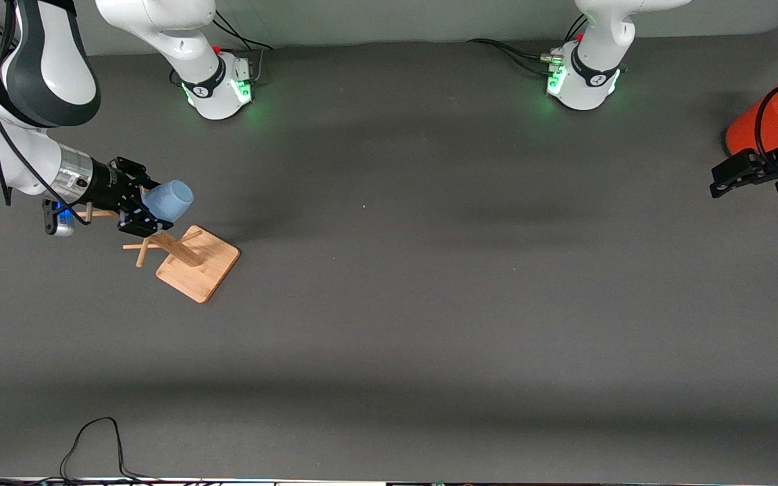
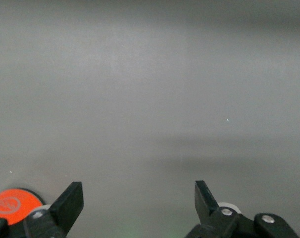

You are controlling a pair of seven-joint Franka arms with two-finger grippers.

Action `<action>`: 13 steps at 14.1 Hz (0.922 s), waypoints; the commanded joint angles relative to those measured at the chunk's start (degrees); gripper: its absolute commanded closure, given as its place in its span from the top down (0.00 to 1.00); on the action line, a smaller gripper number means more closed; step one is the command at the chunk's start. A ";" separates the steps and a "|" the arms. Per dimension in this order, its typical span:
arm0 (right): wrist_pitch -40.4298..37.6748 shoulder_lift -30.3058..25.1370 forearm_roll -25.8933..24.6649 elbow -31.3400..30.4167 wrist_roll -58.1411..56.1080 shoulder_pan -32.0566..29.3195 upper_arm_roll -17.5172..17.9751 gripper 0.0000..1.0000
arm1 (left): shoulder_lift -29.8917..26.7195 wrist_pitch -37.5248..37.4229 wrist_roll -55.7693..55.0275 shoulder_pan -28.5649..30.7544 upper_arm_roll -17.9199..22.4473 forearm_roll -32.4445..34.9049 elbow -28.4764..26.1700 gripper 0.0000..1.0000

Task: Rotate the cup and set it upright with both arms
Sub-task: 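Close the right gripper around the blue cup's body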

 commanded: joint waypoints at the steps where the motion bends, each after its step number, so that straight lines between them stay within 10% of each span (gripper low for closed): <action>1: 0.97 -0.20 1.28 -0.34 0.30 0.14 0.13 0.51 | -0.42 -1.11 -4.80 -0.54 -0.58 0.80 -0.30 1.00; 13: -2.55 -0.55 3.21 5.28 6.34 0.06 3.46 0.48 | -0.60 -4.72 2.84 -0.46 -0.58 -1.22 -0.39 1.00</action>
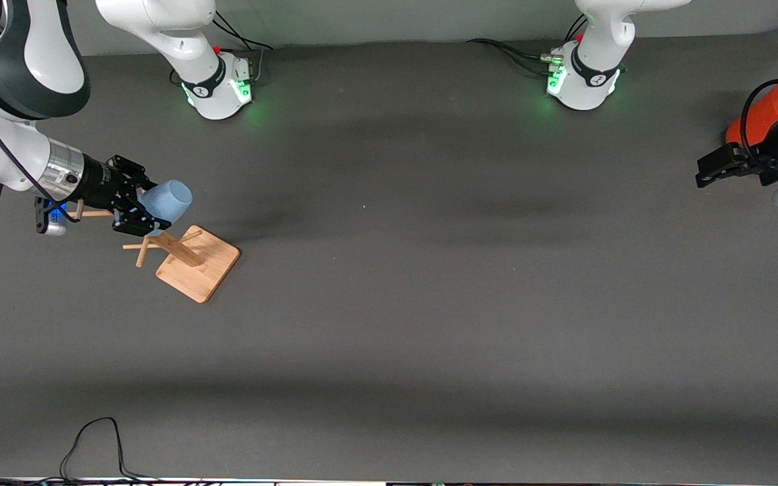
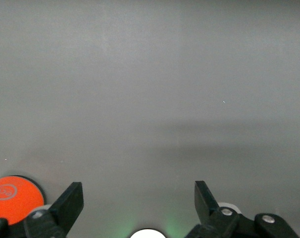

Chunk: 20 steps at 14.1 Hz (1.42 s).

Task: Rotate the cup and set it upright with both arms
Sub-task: 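Close the right gripper around the blue cup's body, then pull the cup off the stand peg and carry it to table center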

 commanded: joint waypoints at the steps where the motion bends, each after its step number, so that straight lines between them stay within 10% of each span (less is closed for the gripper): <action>1: -1.17 -0.36 1.16 2.44 5.63 0.06 3.62 0.48 | -0.50 -0.61 0.96 -0.36 0.19 -0.50 -0.81 1.00; 10: 7.08 5.34 2.67 12.01 29.78 0.06 24.09 0.48 | -0.50 -0.78 0.87 -0.71 0.10 -0.50 -0.73 1.00; 13: 10.42 13.23 -7.85 16.49 41.81 2.16 31.39 0.48 | -0.50 -0.78 0.87 -0.80 0.10 -0.50 -0.73 1.00; 20: 15.88 34.60 -32.65 24.59 68.99 18.86 31.41 0.48 | -0.41 -0.78 0.87 -0.80 0.10 -0.50 -0.73 1.00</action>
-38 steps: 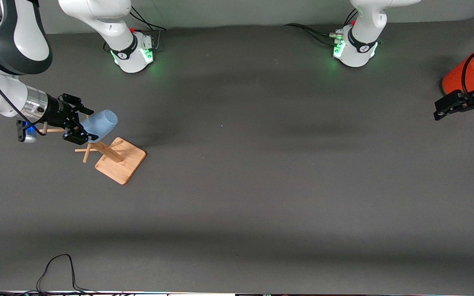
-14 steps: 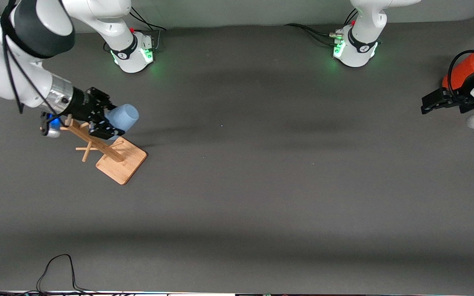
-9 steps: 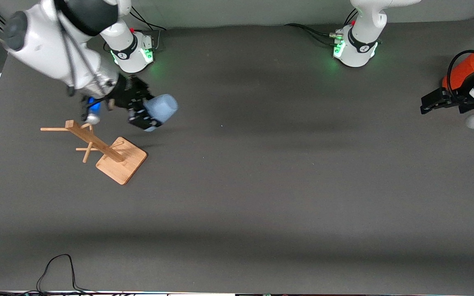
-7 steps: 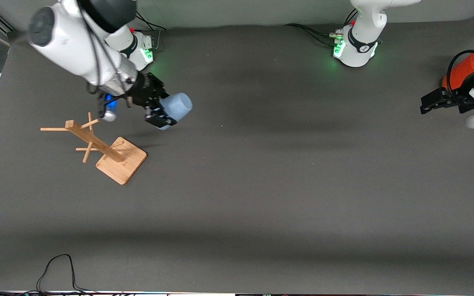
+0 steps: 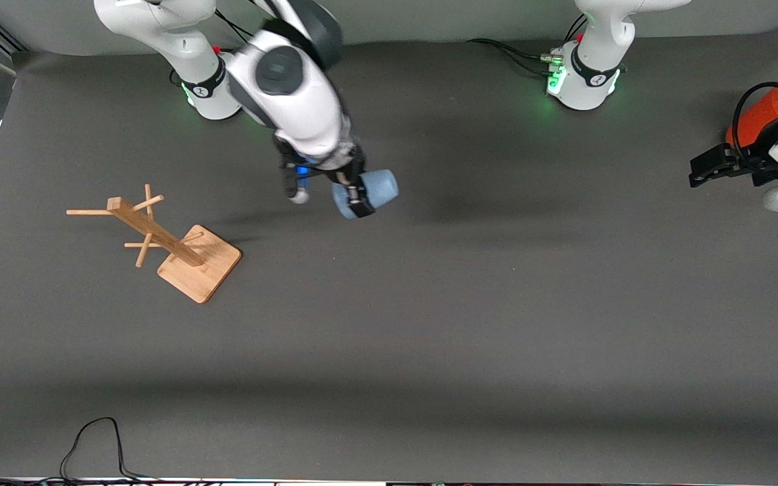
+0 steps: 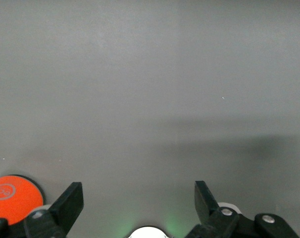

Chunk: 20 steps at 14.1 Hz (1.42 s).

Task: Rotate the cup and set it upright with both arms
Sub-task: 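Pull the cup off the stand peg and carry it to table center, then lower the cup onto its side and open the right gripper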

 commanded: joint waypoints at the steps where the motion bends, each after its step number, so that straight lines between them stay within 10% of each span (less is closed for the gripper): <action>1: 0.19 9.87 -7.69 5.09 9.03 4.06 -0.07 0.48 | -0.46 -0.68 0.72 -0.61 0.61 -0.47 0.00 1.00; 12: 3.53 25.10 -20.62 5.88 25.50 9.61 -0.33 0.53 | -0.46 -0.68 0.72 -0.61 0.52 -0.47 0.00 1.00; 14: 3.45 25.20 -20.02 6.49 25.50 9.17 -0.33 1.00 | -0.46 -0.68 0.72 -0.61 0.52 -0.47 0.00 1.00; 20: 2.83 24.41 -20.37 7.02 24.53 8.82 -0.07 1.00 | -0.46 -0.68 0.46 -0.70 0.52 -0.47 0.00 1.00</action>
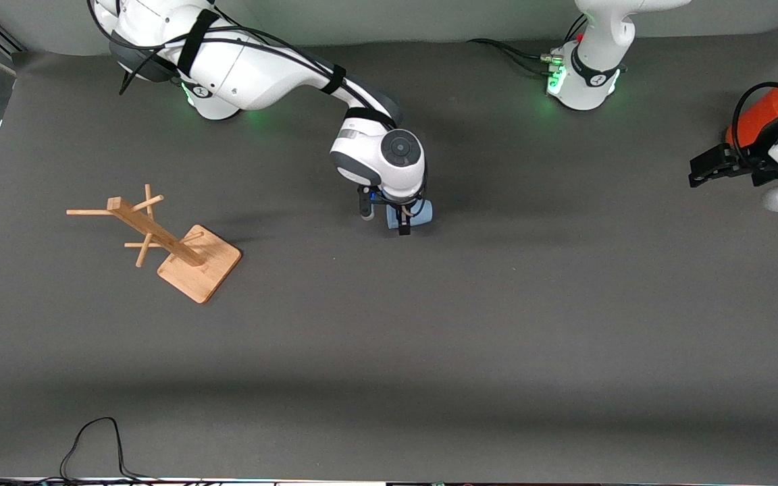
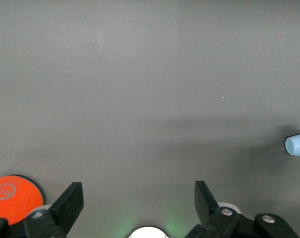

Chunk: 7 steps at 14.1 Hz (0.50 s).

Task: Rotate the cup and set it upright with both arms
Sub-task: 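Lower the cup onto its side and open the right gripper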

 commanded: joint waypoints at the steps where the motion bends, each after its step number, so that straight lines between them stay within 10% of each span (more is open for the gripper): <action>1: -1.77 -0.48 -1.51 2.09 0.83 -0.25 0.85 1.00 | -0.46 -0.68 0.35 -0.70 0.52 -0.46 0.01 1.00; 7: -15.12 -1.44 1.21 11.66 -6.97 -5.51 8.84 1.00 | -0.46 -0.77 -0.27 -0.78 -0.18 -0.46 0.10 1.00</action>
